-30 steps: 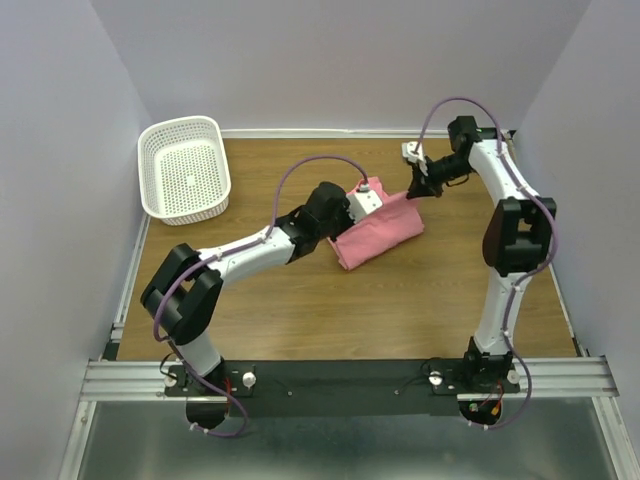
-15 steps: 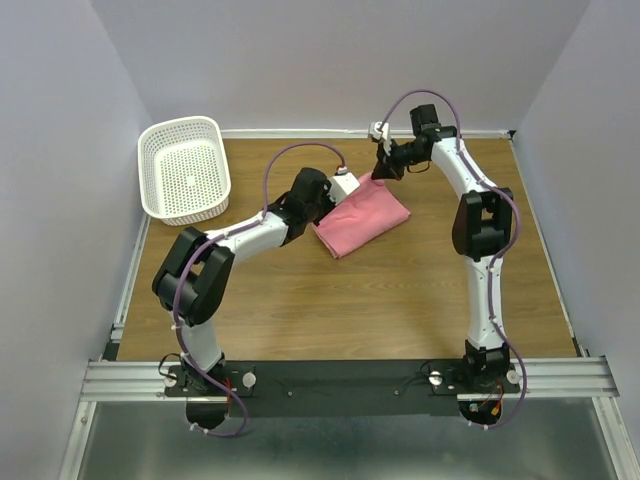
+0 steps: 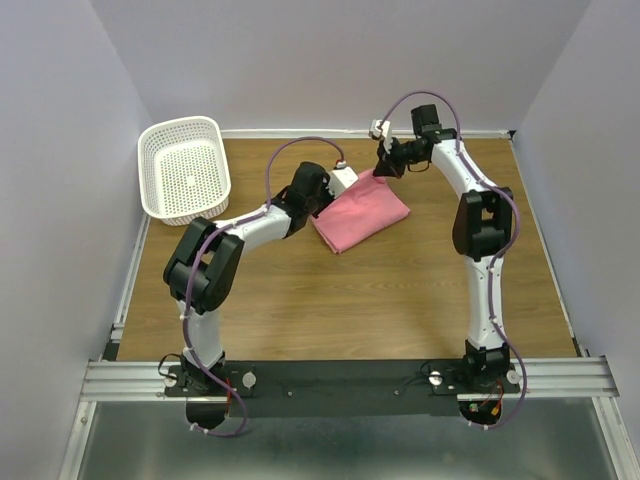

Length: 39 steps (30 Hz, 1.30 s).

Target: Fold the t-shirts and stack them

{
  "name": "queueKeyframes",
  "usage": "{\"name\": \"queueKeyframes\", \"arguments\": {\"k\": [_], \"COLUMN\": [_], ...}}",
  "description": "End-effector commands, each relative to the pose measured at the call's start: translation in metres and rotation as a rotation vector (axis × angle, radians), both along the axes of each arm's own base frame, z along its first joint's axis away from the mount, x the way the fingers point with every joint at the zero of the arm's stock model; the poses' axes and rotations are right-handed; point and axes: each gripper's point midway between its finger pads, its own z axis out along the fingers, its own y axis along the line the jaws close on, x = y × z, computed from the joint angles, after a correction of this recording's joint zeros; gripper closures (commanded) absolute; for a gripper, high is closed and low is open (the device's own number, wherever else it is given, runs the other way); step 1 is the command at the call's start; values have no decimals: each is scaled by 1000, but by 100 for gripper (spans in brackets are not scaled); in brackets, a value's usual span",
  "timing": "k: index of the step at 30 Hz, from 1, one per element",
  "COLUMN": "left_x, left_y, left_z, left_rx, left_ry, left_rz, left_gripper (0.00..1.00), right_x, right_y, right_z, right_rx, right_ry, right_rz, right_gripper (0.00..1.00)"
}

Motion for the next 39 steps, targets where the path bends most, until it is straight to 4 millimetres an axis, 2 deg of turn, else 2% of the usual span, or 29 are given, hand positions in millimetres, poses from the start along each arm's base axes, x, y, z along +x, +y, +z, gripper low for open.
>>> {"name": "queueKeyframes", "arguments": {"k": [1,5,7,8,9,10,11,12,13,15,16,17,18,19,20,21,22,23,24,25,26,27,28,29,30,31,32,34,39], "left_x": [22,34,40,45,46,51,52,56,57,59,59,54,49,45,39,33,26,13,3,-14,-27,-37,-50,-64,-74,-87,-98,-117,-146], "left_y": [0,8,17,21,25,37,42,52,57,75,86,95,106,109,108,118,114,100,95,86,84,82,82,78,77,80,82,90,107], "left_z": [11,7,-1,2,-2,1,3,15,24,45,86,95,132,146,150,172,177,164,162,173,156,155,167,156,159,174,165,177,165], "left_rx": [9,12,18,12,-8,-3,-27,-34,-50,-93,-188,-224,-347,-401,-447,-501,-562,-630,-658,-698,-717,-740,-769,-777,-794,-813,-808,-800,-752], "left_ry": [-68,-71,-60,-60,-45,-55,-52,-86,-105,-156,-235,-256,-298,-303,-281,-289,-255,-156,-118,-99,-44,-22,-33,6,10,-23,-7,-43,-60], "left_rz": [17,65,121,146,185,253,300,356,387,466,533,559,593,581,549,516,477,401,355,275,275,262,238,208,192,166,168,155,174], "left_gripper": [100,100,100,89,76,48,22,4,2,2,2,2,2,2,2,1,2,2,3,5,8,9,9,10,10,10,10,10,10], "right_x": [5,16,22,33,39,41,57,64,71,86,84,79,68,61,45,33,24,6,-1,-5,-15,-20,-25,-28,-31,-34,-39,-45,-62], "right_y": [-4,-3,2,6,9,17,12,11,10,-4,-7,-6,-9,-12,-3,-4,-6,-14,-20,-26,-35,-39,-45,-50,-50,-50,-51,-47,-39], "right_z": [3,4,4,6,6,7,13,17,23,38,52,57,61,61,62,57,52,37,28,20,3,-5,-14,-23,-35,-41,-48,-60,-73], "right_rx": [-17,3,39,52,67,101,105,145,157,183,206,218,238,249,279,277,273,252,243,244,216,203,195,193,188,186,181,179,179], "right_ry": [-17,-24,8,-24,-24,19,-42,-15,-35,-80,-83,-78,-38,-13,36,66,93,141,168,209,248,274,296,325,365,393,435,488,611], "right_rz": [-41,-85,-148,-186,-226,-303,-389,-497,-558,-692,-715,-700,-717,-705,-619,-609,-617,-637,-657,-712,-742,-751,-766,-778,-775,-775,-778,-758,-747], "right_gripper": [99,97,82,63,52,47,44,33,29,27,26,26,26,27,27,27,27,17,16,12,11,11,11,11,11,11,11,12,21]}}
